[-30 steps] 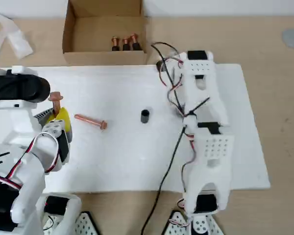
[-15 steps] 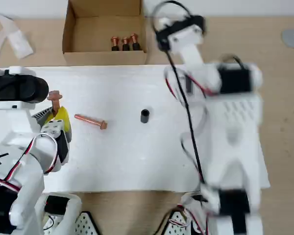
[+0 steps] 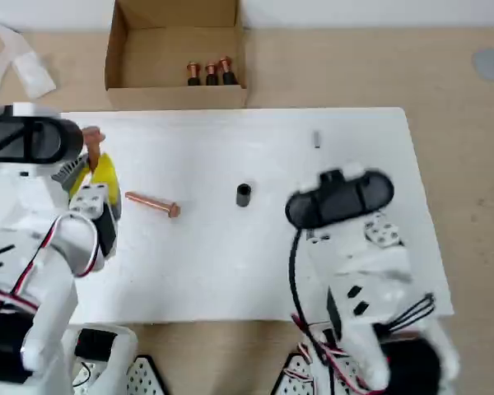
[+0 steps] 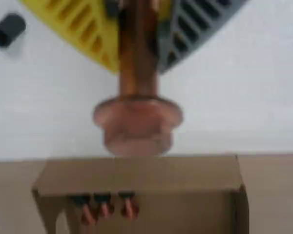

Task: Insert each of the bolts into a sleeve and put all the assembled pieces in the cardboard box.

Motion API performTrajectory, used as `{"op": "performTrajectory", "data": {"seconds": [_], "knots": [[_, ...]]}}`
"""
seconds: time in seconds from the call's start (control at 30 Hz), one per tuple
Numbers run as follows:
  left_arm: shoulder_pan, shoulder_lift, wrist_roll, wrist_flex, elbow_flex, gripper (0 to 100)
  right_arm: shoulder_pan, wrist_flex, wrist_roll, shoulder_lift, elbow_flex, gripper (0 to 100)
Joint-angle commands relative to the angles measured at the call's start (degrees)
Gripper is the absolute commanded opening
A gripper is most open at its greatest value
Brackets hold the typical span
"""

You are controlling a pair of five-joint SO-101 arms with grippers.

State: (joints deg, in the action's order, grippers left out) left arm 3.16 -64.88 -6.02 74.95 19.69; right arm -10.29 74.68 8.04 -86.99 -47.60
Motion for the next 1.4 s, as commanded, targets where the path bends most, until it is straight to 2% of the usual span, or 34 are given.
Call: {"op": "performTrajectory", "data": {"seconds": [0.0,0.1,0.17,0.27,0.37,0.47,0.67,0.83,1.17,1.37], "knots": [[0.79,-0.04,2.64,-9.41,3.6,1,-0.4,-17.23,-3.96,-13.67,-18.51,1.2],[1.49,-0.31,4.84,-17.32,8.0,1,-2.59,-24.88,-11.08,-22.64,-28.53,1.2],[3.78,-0.31,5.8,-22.15,10.2,1,-7.34,-25.49,-13.36,-23.34,-29.85,1.2],[9.58,-0.31,6.51,-27.87,12.13,1,-18.15,-26.46,-17.93,-21.14,-29.32,1.2],[16.18,-0.04,6.24,-30.51,12.4,1,-27.65,-28.57,-19.08,-20.0,-29.58,1.2],[21.01,-0.04,6.07,-30.77,12.13,1,-32.57,-29.27,-19.08,-18.68,-29.41,1.0],[24.0,-0.48,7.21,-30.42,15.21,1,-33.89,-29.71,-19.16,-16.48,-29.14,1.0],[23.91,-0.48,16.62,-33.32,17.85,1,-33.98,-33.49,-19.25,-16.13,-29.23,0.9],[23.91,-0.48,19.08,-39.47,23.3,1,-35.12,-34.11,-19.34,-16.13,-29.49,0.9],[23.91,-0.48,19.43,-39.74,23.3,1,-37.32,-34.11,-19.34,-16.13,-29.58,0.9]]}}
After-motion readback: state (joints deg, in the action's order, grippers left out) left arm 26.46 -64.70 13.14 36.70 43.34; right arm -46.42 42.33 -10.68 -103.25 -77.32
